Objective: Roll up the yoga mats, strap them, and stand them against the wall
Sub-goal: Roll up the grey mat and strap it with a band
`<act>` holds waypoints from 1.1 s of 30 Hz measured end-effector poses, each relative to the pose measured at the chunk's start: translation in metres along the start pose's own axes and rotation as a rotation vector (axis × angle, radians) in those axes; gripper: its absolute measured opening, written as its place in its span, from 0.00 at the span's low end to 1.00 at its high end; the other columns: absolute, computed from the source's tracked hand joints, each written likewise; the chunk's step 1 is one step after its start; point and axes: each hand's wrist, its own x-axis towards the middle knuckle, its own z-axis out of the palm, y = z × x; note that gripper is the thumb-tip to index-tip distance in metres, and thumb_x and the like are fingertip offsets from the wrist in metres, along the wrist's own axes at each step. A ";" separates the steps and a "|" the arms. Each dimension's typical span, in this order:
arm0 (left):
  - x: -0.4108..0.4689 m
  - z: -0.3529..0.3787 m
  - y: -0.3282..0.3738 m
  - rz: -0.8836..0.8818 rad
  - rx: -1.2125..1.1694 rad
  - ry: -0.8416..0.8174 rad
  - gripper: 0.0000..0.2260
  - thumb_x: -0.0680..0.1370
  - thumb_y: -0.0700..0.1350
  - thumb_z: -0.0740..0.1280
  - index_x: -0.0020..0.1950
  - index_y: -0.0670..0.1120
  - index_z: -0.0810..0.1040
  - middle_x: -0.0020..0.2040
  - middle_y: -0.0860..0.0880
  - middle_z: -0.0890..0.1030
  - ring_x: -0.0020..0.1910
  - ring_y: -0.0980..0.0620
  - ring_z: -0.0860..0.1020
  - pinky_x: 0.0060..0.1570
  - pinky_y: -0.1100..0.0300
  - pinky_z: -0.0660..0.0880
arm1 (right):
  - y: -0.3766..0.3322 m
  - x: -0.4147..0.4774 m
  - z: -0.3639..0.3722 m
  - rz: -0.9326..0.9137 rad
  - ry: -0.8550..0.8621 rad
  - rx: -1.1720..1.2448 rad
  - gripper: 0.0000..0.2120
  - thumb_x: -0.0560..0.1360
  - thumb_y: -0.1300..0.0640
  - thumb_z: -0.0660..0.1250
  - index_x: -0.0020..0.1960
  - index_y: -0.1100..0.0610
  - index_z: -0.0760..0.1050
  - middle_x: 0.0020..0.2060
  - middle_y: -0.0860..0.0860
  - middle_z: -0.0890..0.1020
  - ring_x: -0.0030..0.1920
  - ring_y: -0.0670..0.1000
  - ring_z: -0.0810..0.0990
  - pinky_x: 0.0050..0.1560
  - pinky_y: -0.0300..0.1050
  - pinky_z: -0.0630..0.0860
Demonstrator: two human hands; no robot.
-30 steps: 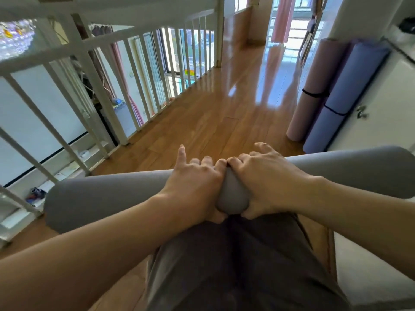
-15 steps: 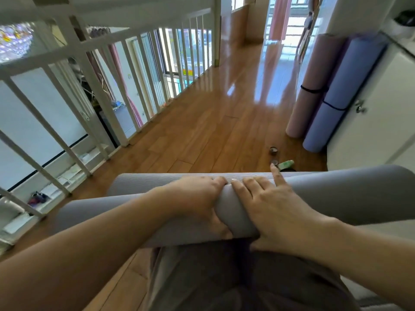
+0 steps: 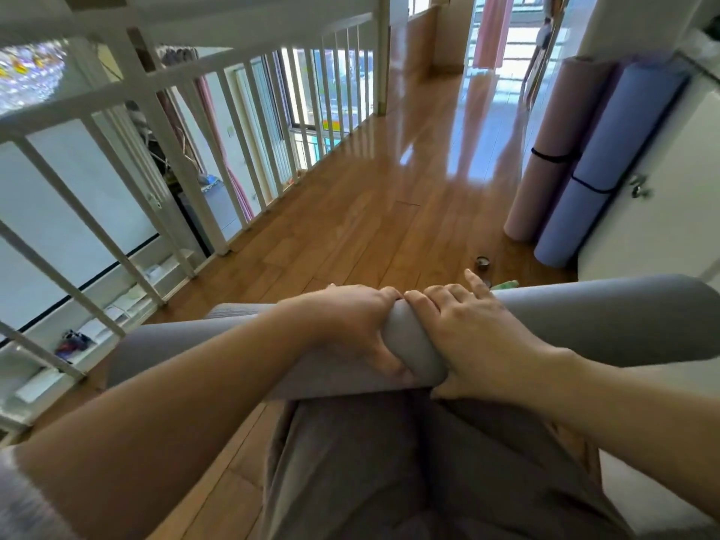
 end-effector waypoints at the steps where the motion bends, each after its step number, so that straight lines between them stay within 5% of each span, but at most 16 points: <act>1: 0.002 -0.002 -0.001 -0.011 -0.001 -0.006 0.39 0.64 0.68 0.71 0.70 0.54 0.64 0.62 0.55 0.75 0.61 0.51 0.72 0.67 0.45 0.65 | 0.004 0.006 -0.001 -0.003 -0.006 0.048 0.52 0.64 0.34 0.72 0.76 0.53 0.48 0.69 0.51 0.66 0.69 0.53 0.65 0.75 0.59 0.48; 5: 0.001 0.020 0.005 -0.038 0.357 0.219 0.47 0.67 0.69 0.67 0.77 0.49 0.52 0.68 0.48 0.69 0.68 0.46 0.68 0.72 0.36 0.46 | 0.026 0.030 -0.015 -0.012 -0.106 0.199 0.50 0.59 0.33 0.76 0.73 0.49 0.58 0.64 0.48 0.72 0.65 0.51 0.70 0.73 0.58 0.56; 8: 0.002 0.031 0.000 -0.008 0.348 0.331 0.47 0.66 0.69 0.68 0.76 0.50 0.51 0.69 0.48 0.69 0.68 0.46 0.69 0.72 0.39 0.49 | 0.027 0.032 -0.016 -0.014 -0.125 0.161 0.51 0.61 0.35 0.75 0.75 0.50 0.55 0.67 0.49 0.70 0.68 0.52 0.67 0.73 0.62 0.49; 12: 0.013 0.012 -0.011 -0.006 0.187 0.226 0.46 0.64 0.71 0.68 0.75 0.53 0.55 0.65 0.51 0.72 0.65 0.48 0.70 0.72 0.40 0.56 | 0.012 0.020 0.005 -0.008 0.063 -0.120 0.55 0.66 0.34 0.70 0.78 0.56 0.43 0.72 0.55 0.62 0.72 0.56 0.62 0.73 0.63 0.43; 16: 0.023 -0.011 -0.018 -0.020 0.041 0.101 0.41 0.63 0.69 0.72 0.71 0.57 0.62 0.61 0.56 0.75 0.60 0.52 0.72 0.63 0.51 0.67 | 0.023 0.036 0.006 0.000 0.118 0.031 0.50 0.63 0.33 0.72 0.75 0.52 0.52 0.66 0.51 0.71 0.66 0.53 0.69 0.74 0.59 0.49; 18: 0.023 -0.012 -0.017 -0.059 0.043 0.115 0.40 0.65 0.68 0.71 0.72 0.56 0.61 0.63 0.55 0.74 0.62 0.51 0.71 0.67 0.45 0.63 | 0.030 0.043 -0.001 -0.014 0.076 0.092 0.50 0.61 0.34 0.74 0.74 0.51 0.55 0.64 0.51 0.72 0.65 0.53 0.70 0.74 0.60 0.50; 21: 0.017 0.016 -0.009 -0.095 0.357 0.322 0.46 0.66 0.70 0.67 0.76 0.52 0.52 0.70 0.50 0.68 0.68 0.47 0.68 0.70 0.35 0.49 | 0.037 0.049 -0.001 -0.026 0.047 0.104 0.51 0.59 0.34 0.75 0.73 0.50 0.56 0.63 0.51 0.73 0.64 0.53 0.71 0.74 0.60 0.53; 33: -0.027 0.002 0.016 -0.014 0.456 0.409 0.48 0.66 0.71 0.66 0.76 0.51 0.51 0.66 0.47 0.71 0.64 0.45 0.71 0.72 0.41 0.50 | 0.030 0.014 -0.049 -0.101 -0.037 0.020 0.46 0.60 0.29 0.69 0.70 0.47 0.59 0.57 0.44 0.75 0.57 0.47 0.74 0.70 0.54 0.59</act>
